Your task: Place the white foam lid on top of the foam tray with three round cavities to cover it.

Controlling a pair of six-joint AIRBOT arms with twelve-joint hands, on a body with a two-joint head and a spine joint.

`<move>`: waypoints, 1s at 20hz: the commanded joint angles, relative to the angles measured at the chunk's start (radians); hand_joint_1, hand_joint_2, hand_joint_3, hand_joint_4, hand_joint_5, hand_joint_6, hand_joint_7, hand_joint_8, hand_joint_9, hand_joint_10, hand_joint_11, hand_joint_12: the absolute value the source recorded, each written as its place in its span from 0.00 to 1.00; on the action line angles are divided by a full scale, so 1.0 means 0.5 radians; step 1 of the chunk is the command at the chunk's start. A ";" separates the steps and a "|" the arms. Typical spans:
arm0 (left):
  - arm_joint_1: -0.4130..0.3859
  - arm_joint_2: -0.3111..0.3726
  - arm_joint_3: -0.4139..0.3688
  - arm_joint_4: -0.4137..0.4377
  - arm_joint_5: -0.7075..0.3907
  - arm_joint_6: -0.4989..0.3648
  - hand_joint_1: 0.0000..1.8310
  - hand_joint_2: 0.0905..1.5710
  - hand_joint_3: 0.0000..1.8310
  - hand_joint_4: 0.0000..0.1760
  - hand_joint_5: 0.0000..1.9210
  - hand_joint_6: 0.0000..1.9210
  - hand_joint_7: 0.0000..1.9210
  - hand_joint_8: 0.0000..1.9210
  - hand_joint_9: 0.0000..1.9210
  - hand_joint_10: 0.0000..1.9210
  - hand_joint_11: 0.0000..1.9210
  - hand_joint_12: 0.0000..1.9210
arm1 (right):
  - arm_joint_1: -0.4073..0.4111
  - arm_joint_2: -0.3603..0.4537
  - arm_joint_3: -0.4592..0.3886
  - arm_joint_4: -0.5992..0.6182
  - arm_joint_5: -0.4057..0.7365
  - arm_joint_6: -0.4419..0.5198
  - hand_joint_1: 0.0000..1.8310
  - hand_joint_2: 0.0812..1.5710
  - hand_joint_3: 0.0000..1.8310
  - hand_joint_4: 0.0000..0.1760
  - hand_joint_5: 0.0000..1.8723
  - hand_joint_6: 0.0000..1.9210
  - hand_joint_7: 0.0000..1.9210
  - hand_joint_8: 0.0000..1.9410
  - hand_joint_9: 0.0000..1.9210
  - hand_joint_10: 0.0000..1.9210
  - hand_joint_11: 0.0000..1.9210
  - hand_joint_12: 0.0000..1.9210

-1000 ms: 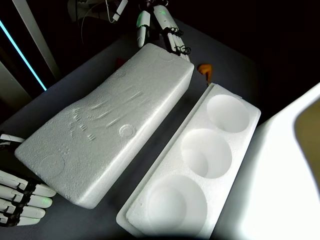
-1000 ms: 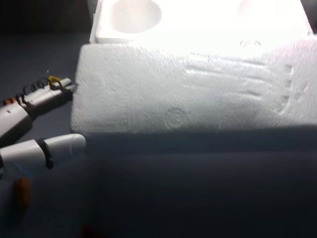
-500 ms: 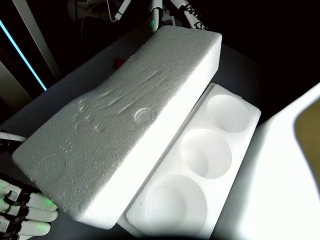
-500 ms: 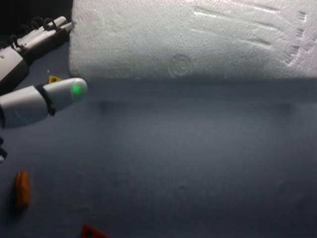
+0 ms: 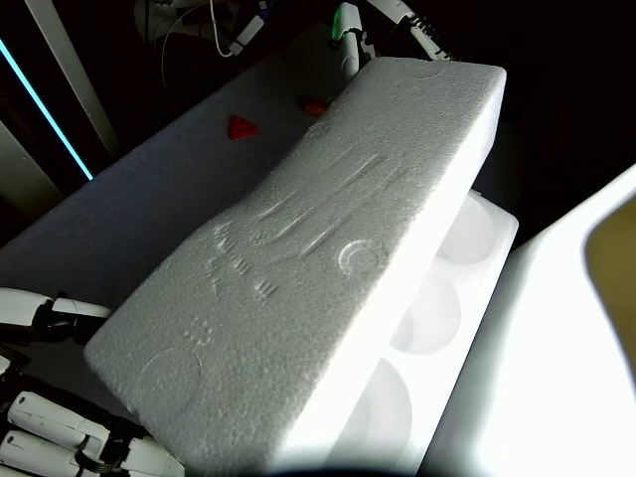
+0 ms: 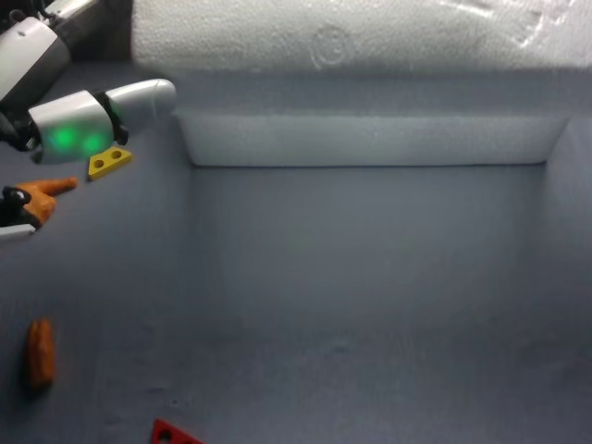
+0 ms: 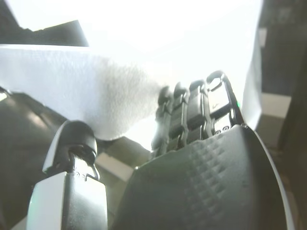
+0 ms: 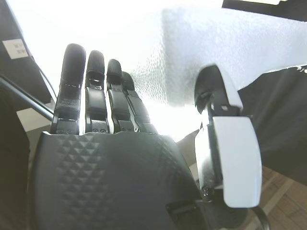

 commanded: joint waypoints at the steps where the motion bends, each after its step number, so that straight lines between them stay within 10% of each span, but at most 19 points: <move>1: -0.045 -0.040 0.000 0.195 -0.184 -0.029 0.24 0.73 0.00 0.00 0.15 0.02 0.03 0.00 0.00 0.00 0.00 0.00 | 0.054 -0.015 0.003 -0.245 0.171 0.006 0.30 0.77 0.00 0.00 0.00 0.22 0.02 0.19 0.00 0.34 0.00 0.91; 4: -0.139 -0.104 0.104 0.181 -0.100 -0.031 0.23 0.73 0.00 0.00 0.16 0.03 0.05 0.01 0.02 0.01 0.02 0.01 | 0.167 -0.079 0.110 -0.245 0.014 -0.003 0.29 0.78 0.00 0.00 0.00 0.20 0.00 0.15 0.00 0.24 0.00 0.88; 8: -0.243 -0.182 0.223 0.172 0.015 -0.032 0.24 0.71 0.00 0.00 0.15 0.10 0.05 0.01 0.02 0.02 0.00 0.69 | 0.248 -0.136 0.191 -0.244 -0.090 -0.012 0.29 0.79 0.00 0.00 0.00 0.19 0.00 0.11 0.00 0.16 0.00 0.85; 10: -0.287 -0.224 0.274 0.157 0.058 -0.037 0.24 0.71 0.00 0.00 0.14 0.10 0.05 0.00 0.05 0.04 0.00 0.82 | 0.286 -0.161 0.223 -0.242 -0.142 -0.026 0.27 0.79 0.00 0.00 0.00 0.22 0.02 0.10 0.00 0.22 0.00 0.82; 17: -0.347 -0.327 0.398 0.121 0.209 -0.044 0.21 0.72 0.00 0.00 0.14 0.03 0.04 0.00 0.02 0.01 0.00 0.53 | 0.410 -0.243 0.349 -0.244 -0.343 -0.060 0.31 0.76 0.00 0.00 0.00 0.23 0.02 0.11 0.00 0.25 0.00 0.93; 20: -0.347 -0.334 0.425 0.102 0.252 -0.044 0.22 0.73 0.00 0.00 0.15 0.01 0.03 0.00 0.01 0.00 0.00 0.45 | 0.462 -0.288 0.418 -0.248 -0.449 -0.068 0.32 0.76 0.00 0.00 0.00 0.08 0.02 0.08 0.00 0.18 0.00 0.82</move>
